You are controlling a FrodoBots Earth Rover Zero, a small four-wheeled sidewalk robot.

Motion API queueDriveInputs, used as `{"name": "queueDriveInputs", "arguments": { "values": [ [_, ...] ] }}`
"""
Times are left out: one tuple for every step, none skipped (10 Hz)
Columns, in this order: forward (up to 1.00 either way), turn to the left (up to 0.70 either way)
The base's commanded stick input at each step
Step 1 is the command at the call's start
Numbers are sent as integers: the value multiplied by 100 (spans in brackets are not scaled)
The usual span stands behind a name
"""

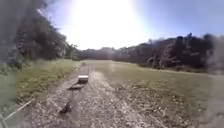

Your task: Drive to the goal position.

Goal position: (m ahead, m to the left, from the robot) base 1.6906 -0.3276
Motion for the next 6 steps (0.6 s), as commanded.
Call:
{"name": "queueDriveInputs", "arguments": {
  "values": [
    [70, 0],
    [70, 0],
    [70, 0],
    [70, 0],
    [70, 5],
    [70, 27]
  ]
}}
